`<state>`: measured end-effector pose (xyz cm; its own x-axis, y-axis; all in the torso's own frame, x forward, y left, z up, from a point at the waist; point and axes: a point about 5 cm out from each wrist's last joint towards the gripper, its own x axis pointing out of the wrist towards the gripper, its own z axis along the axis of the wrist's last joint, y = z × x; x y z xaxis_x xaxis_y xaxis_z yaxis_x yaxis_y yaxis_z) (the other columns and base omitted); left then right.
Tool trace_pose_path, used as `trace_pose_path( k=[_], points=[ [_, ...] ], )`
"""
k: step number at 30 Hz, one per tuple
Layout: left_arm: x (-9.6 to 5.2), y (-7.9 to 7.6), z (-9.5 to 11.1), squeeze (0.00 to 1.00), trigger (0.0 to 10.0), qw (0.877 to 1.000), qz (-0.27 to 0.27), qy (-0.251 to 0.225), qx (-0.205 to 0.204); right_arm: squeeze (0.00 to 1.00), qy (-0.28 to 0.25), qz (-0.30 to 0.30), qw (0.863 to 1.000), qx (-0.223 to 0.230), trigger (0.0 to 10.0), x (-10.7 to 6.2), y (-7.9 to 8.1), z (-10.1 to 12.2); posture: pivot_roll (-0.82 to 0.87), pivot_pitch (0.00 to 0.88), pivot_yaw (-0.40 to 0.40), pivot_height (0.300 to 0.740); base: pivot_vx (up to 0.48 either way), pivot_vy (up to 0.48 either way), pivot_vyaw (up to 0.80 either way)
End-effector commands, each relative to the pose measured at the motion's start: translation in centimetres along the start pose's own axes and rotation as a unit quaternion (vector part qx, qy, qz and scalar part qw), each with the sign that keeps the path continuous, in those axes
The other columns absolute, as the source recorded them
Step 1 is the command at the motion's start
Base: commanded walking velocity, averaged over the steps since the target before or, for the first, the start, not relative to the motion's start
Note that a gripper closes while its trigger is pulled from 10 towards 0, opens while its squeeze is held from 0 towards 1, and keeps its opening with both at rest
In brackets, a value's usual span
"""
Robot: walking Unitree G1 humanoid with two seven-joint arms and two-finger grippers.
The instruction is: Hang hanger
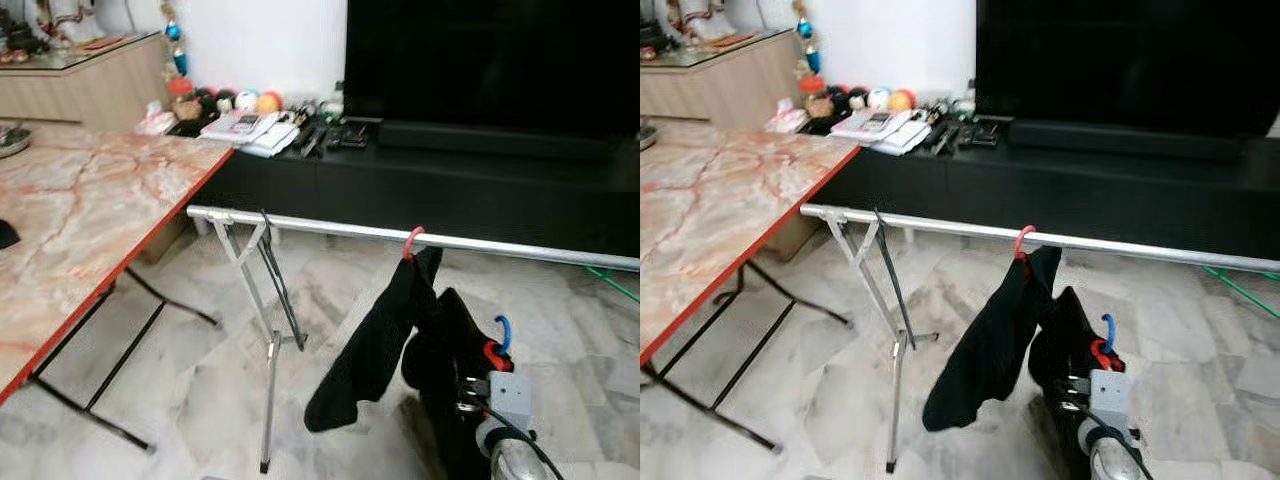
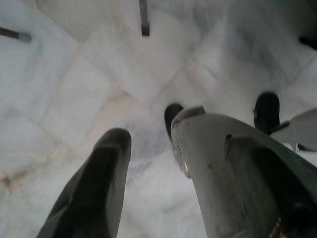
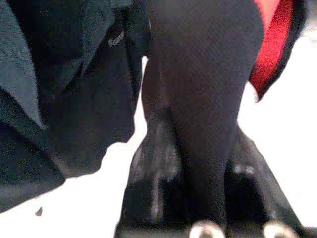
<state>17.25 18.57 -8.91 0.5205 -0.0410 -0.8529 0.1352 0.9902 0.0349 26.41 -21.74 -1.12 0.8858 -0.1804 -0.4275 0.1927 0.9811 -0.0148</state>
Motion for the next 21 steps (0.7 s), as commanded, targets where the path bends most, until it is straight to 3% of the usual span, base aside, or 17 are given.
trace_pose_path(
  k=[1, 9, 21],
  points=[
    [-0.10, 0.01, -0.71, 0.00, 10.0, 1.000, 0.000, 0.012, 0.001, 0.00, -0.010, -0.006, 1.000, 0.011, 10.0, 0.36, 0.10, 0.85, 0.09, 0.041, 0.004, 0.740, 0.000, 0.000, -0.80],
    [-0.10, 0.06, -0.68, 0.00, 10.0, 1.000, 0.001, 0.012, 0.003, 0.00, -0.015, -0.009, 1.000, 0.011, 10.0, 0.42, 0.07, 1.03, 0.09, 0.044, 0.006, 0.740, 0.000, 0.000, -0.75],
    [-0.12, 0.12, -0.73, 0.00, 10.0, 1.000, -0.001, 0.011, -0.002, 0.00, -0.018, -0.003, 1.000, 0.008, 10.0, 0.61, 0.51, 1.39, 0.09, 0.053, 0.012, 0.740, 0.000, 0.000, 0.00]
  ],
)
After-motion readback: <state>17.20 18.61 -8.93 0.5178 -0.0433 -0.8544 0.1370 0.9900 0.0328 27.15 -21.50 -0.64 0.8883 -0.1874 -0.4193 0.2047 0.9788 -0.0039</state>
